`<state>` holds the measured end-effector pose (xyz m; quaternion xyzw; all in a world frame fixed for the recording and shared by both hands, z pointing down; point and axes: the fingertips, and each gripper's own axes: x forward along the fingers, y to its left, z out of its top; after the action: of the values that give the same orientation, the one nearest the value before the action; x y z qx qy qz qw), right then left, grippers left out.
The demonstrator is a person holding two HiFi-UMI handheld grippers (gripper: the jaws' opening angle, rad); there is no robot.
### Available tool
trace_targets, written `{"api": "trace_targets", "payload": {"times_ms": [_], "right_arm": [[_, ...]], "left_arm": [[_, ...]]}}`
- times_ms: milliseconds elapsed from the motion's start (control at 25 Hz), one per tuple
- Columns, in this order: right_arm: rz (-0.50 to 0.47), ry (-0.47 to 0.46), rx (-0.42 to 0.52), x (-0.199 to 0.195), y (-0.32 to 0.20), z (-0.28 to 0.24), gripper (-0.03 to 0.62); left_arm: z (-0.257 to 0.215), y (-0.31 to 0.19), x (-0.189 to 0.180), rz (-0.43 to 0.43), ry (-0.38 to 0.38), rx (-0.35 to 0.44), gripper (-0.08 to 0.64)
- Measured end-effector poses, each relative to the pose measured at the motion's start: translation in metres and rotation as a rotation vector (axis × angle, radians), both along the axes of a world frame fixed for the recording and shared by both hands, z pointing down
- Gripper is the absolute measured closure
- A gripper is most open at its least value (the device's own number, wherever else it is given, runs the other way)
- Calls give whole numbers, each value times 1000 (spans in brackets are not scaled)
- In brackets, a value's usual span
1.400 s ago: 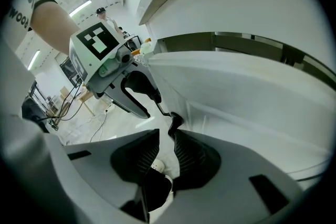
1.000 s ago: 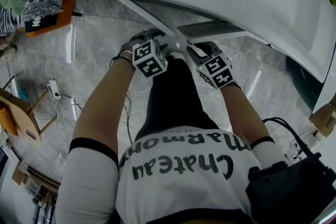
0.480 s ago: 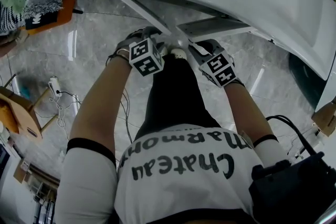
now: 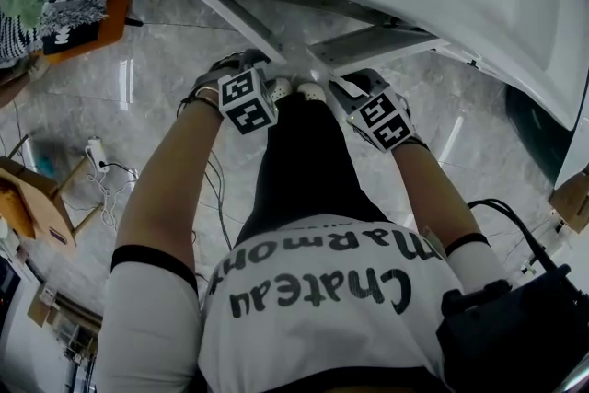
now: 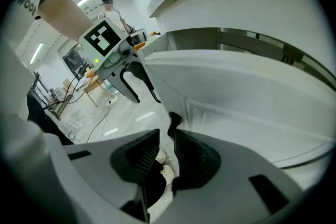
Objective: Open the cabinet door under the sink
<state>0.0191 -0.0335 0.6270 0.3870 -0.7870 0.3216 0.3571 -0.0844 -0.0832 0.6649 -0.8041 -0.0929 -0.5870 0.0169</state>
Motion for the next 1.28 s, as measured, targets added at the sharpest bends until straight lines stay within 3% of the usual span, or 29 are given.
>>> {"api": "trace_targets", "payload": {"times_ms": [440, 800, 1280], "right_arm": [[0, 13, -14, -2, 20, 1, 517], [-34, 46, -27, 0, 37, 5, 517], [-82, 96, -63, 1, 59, 5, 494]], "left_arm": [[2, 3, -21, 24, -12, 41, 360], [2, 6, -34, 12, -24, 28, 360], [5, 7, -65, 137, -105, 84, 360]]}}
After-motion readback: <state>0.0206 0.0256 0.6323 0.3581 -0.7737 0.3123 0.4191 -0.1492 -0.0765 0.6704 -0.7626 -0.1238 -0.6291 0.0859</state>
